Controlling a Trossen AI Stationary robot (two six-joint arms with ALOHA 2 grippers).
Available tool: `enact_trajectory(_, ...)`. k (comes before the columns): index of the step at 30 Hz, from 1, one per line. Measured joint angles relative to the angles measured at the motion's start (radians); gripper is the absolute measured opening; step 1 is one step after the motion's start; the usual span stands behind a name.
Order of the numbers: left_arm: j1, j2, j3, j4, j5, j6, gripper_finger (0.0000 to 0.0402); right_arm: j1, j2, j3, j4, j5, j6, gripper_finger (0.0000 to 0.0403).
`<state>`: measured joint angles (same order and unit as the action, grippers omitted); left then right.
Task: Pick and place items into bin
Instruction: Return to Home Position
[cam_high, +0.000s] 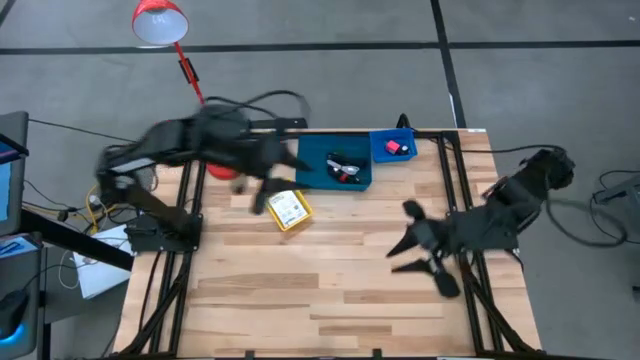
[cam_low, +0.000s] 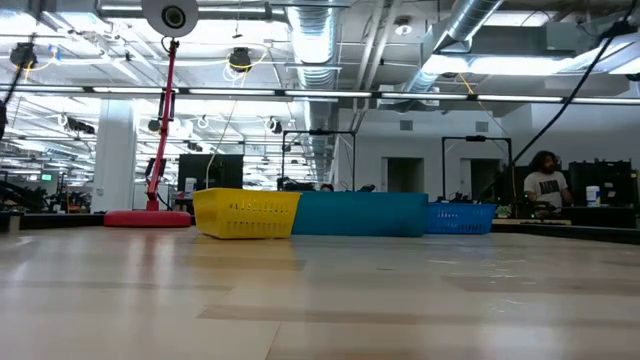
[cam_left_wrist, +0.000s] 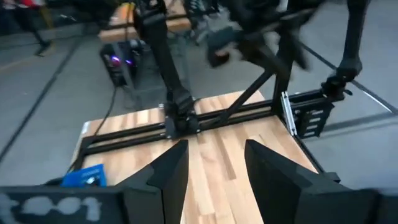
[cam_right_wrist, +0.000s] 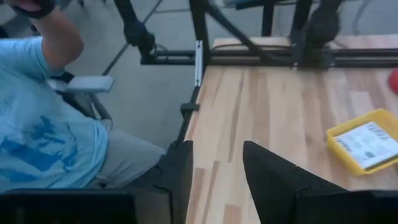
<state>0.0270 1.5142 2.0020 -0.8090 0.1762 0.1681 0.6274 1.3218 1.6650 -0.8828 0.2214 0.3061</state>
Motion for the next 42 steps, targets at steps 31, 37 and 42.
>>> enact_trajectory(31,-0.303,-1.299,-1.652,0.828,-0.350,-0.405,0.0148,-0.115,-1.162,-0.924,0.415,-0.070,0.002,0.0133)
enact_trajectory(37,-0.352,-1.301,-1.805,0.994,-0.366,-0.419,0.0148,-0.113,-1.314,-1.067,0.398,-0.111,0.061,0.0134)
enact_trajectory(42,-0.395,-1.319,-1.921,1.142,-0.377,-0.431,0.0148,-0.101,-1.283,-1.089,0.461,-0.176,0.066,0.0133)
